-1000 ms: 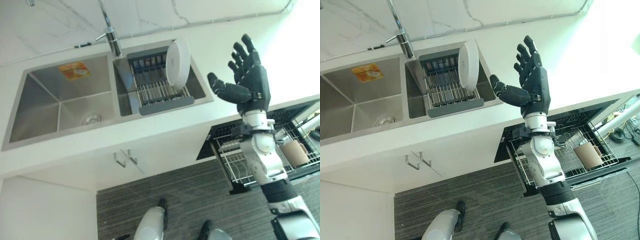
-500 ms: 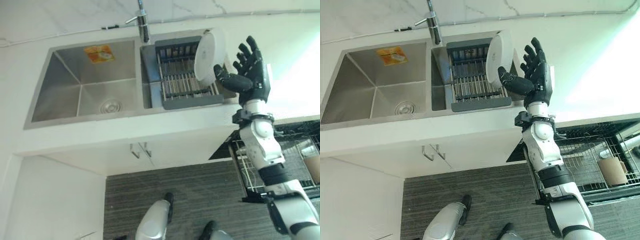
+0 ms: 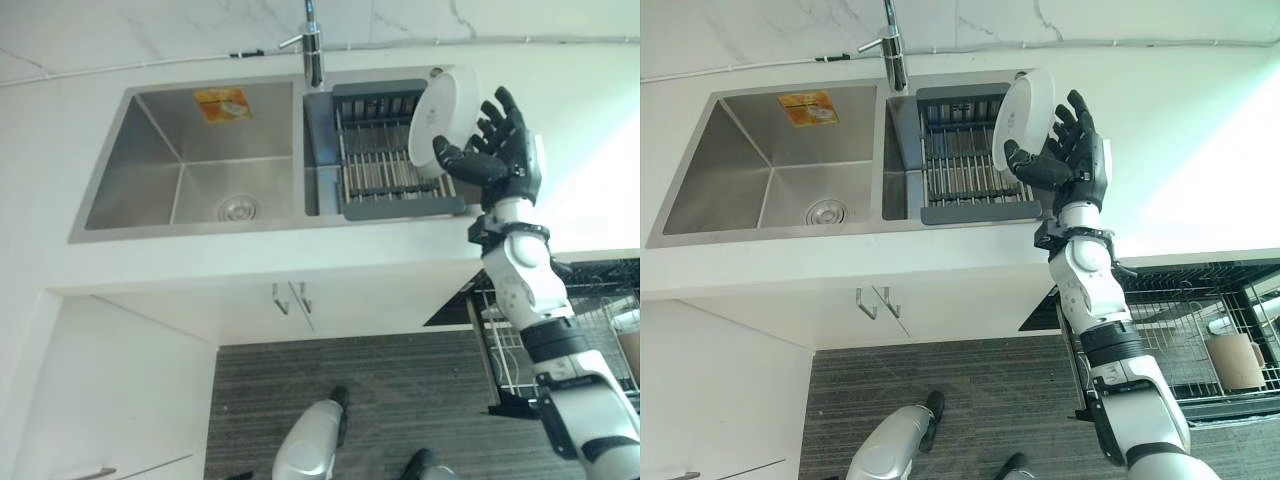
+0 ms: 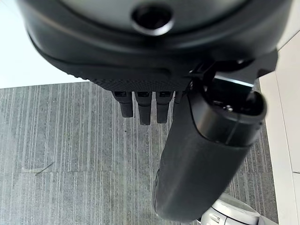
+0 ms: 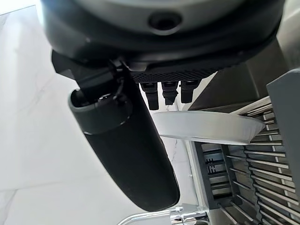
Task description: Place the dishes in the dishwasher.
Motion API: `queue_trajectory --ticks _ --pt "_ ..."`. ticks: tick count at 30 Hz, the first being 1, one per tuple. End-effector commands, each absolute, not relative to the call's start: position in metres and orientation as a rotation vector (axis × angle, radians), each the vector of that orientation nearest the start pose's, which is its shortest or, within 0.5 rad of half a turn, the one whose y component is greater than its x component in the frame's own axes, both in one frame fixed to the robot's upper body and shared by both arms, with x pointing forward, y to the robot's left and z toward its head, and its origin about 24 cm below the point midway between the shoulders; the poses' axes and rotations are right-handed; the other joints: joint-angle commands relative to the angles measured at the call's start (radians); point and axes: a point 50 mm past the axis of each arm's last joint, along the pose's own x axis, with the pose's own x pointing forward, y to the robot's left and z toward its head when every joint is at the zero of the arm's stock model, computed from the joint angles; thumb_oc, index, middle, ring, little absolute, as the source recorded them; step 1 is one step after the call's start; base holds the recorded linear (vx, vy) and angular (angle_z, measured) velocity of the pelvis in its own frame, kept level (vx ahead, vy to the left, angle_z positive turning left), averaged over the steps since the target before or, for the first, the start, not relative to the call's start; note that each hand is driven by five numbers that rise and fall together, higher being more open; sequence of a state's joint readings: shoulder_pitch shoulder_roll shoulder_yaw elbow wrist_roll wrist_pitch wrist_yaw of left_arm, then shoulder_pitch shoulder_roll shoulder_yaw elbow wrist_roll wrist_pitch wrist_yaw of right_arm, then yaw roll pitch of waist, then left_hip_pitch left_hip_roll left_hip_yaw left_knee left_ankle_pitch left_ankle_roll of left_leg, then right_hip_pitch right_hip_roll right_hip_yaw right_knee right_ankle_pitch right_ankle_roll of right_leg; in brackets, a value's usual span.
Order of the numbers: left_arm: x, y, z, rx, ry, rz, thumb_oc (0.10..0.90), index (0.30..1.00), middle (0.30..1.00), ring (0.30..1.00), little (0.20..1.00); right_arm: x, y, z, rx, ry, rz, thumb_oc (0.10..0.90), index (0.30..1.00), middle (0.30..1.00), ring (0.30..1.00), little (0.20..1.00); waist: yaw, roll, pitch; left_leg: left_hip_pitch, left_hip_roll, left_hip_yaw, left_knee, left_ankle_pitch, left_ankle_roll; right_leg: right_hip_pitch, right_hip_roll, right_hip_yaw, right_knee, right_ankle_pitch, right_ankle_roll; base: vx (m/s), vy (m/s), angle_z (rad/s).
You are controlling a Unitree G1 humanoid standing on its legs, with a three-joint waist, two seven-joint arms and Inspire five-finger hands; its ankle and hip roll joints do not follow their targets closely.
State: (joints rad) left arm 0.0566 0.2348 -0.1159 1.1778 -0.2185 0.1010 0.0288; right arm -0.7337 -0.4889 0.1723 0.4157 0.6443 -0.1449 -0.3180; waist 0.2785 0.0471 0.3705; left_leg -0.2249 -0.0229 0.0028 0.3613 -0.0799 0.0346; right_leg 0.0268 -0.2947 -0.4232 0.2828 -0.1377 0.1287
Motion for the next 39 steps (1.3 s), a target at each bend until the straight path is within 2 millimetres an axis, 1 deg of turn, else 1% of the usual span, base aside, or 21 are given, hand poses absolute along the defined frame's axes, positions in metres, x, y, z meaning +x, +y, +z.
queue_trajectory --ticks 1,9,12,17,25,32,37,39 --pt "0.034 0.263 -0.162 0.222 1.414 0.190 0.800 0.900 0.900 0.900 0.900 0.360 -0.218 0.282 0.189 -0.683 -0.173 0.800 0.900 0.900 0.900 0.900 0.006 0.003 -0.056 0.068 0.059 -0.036 -0.061 -0.070 -0.057 -0.016 -0.024 0.061 0.017 -0.023 0.025 0.01 0.010 0.03" --pt "0.035 0.264 -0.161 0.225 1.411 0.186 0.800 0.900 0.900 0.900 0.900 0.364 -0.231 0.282 0.167 -0.653 -0.208 0.800 0.900 0.900 0.900 0.900 0.008 0.007 -0.049 0.071 0.058 -0.040 -0.061 -0.068 -0.059 -0.014 -0.029 0.060 0.017 -0.020 0.025 0.01 0.005 0.03" --pt "0.036 0.266 -0.161 0.227 1.406 0.179 0.800 0.900 0.900 0.900 0.900 0.367 -0.237 0.281 0.160 -0.632 -0.217 0.800 0.900 0.900 0.900 0.900 0.012 0.012 -0.043 0.071 0.055 -0.042 -0.061 -0.066 -0.060 -0.013 -0.034 0.058 0.017 -0.017 0.027 0.00 0.000 0.00" --pt "0.037 0.266 -0.160 0.226 1.406 0.178 0.800 0.900 0.900 0.900 0.900 0.369 -0.240 0.285 0.143 -0.633 -0.208 0.800 0.900 0.900 0.900 0.900 0.014 0.015 -0.039 0.070 0.053 -0.044 -0.061 -0.064 -0.060 -0.011 -0.037 0.055 0.017 -0.016 0.027 0.00 0.000 0.00" --pt "0.037 0.267 -0.160 0.228 1.402 0.165 0.800 0.900 0.900 0.900 0.900 0.372 -0.235 0.299 0.112 -0.650 -0.172 0.800 0.900 0.900 0.900 0.900 0.025 0.026 -0.024 0.063 0.046 -0.055 -0.061 -0.058 -0.061 -0.011 -0.050 0.051 0.017 -0.012 0.032 0.01 0.024 0.01" --pt "0.038 0.268 -0.159 0.219 1.396 0.168 0.800 0.900 0.900 0.900 0.900 0.373 -0.230 0.312 0.028 -0.658 -0.139 0.800 0.900 0.900 0.900 0.900 0.034 0.029 -0.018 0.056 0.042 -0.064 -0.061 -0.053 -0.061 -0.008 -0.058 0.045 0.017 -0.009 0.035 0.01 0.032 0.03" --pt "0.037 0.269 -0.159 0.222 1.397 0.167 0.800 0.900 0.900 0.900 0.900 0.377 -0.235 0.310 0.056 -0.608 -0.141 0.800 0.900 0.900 0.900 0.900 0.043 0.031 -0.018 0.056 0.038 -0.069 -0.061 -0.052 -0.062 0.002 -0.066 0.033 0.017 -0.009 0.036 0.02 0.033 0.12" --pt "0.037 0.269 -0.159 0.224 1.395 0.165 0.800 0.900 0.900 0.900 0.900 0.380 -0.242 0.305 0.076 -0.570 -0.144 0.800 0.900 0.900 0.900 0.900 0.048 0.034 -0.018 0.054 0.037 -0.072 -0.061 -0.051 -0.062 0.004 -0.069 0.028 0.017 -0.008 0.036 0.03 0.042 0.11"
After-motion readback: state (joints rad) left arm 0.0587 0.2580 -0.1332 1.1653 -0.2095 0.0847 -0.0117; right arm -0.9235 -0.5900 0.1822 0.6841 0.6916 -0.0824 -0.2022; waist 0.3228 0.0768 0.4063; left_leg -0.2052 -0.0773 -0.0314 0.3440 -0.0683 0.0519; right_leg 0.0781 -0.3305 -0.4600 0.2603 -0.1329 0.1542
